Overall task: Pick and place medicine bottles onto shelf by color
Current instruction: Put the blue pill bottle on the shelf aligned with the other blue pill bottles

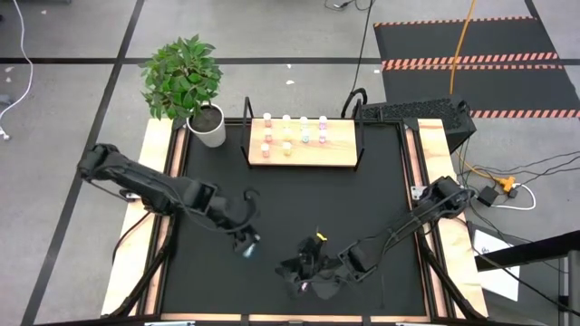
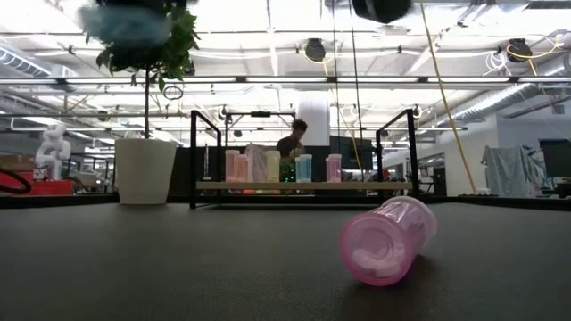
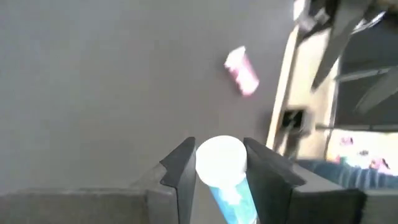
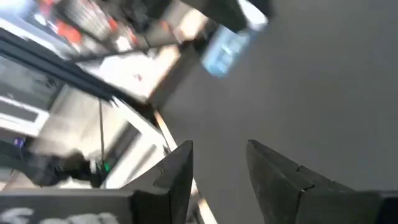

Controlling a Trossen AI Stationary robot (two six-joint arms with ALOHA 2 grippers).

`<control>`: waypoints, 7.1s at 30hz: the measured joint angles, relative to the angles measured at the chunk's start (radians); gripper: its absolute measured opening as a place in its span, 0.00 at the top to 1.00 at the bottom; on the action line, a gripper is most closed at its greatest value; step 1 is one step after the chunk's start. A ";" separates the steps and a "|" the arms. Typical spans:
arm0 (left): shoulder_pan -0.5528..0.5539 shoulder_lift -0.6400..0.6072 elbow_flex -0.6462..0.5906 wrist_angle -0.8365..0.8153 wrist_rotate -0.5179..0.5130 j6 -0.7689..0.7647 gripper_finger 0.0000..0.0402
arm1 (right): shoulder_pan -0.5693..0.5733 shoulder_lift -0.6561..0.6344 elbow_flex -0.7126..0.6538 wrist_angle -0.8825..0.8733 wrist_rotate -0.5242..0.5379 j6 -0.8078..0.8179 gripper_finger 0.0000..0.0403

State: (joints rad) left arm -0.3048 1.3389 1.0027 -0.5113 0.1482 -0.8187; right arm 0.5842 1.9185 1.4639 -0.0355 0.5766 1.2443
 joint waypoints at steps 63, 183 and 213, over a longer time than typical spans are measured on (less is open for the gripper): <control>0.100 0.051 0.265 0.012 0.030 0.842 0.36 | -0.204 -0.164 0.000 -0.136 -0.135 -0.841 0.76; 0.694 1.000 1.233 -0.669 -0.114 0.895 0.70 | -0.226 -1.036 -0.567 -0.754 -0.216 -0.378 0.44; 0.689 0.992 1.234 -0.625 -0.125 0.939 0.50 | -0.226 -1.036 -0.567 -0.755 -0.215 -0.385 0.44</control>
State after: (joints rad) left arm 0.3844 2.3306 2.2368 -1.1366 0.0235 0.1206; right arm 0.3584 0.8825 0.8967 -0.7902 0.3617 0.8588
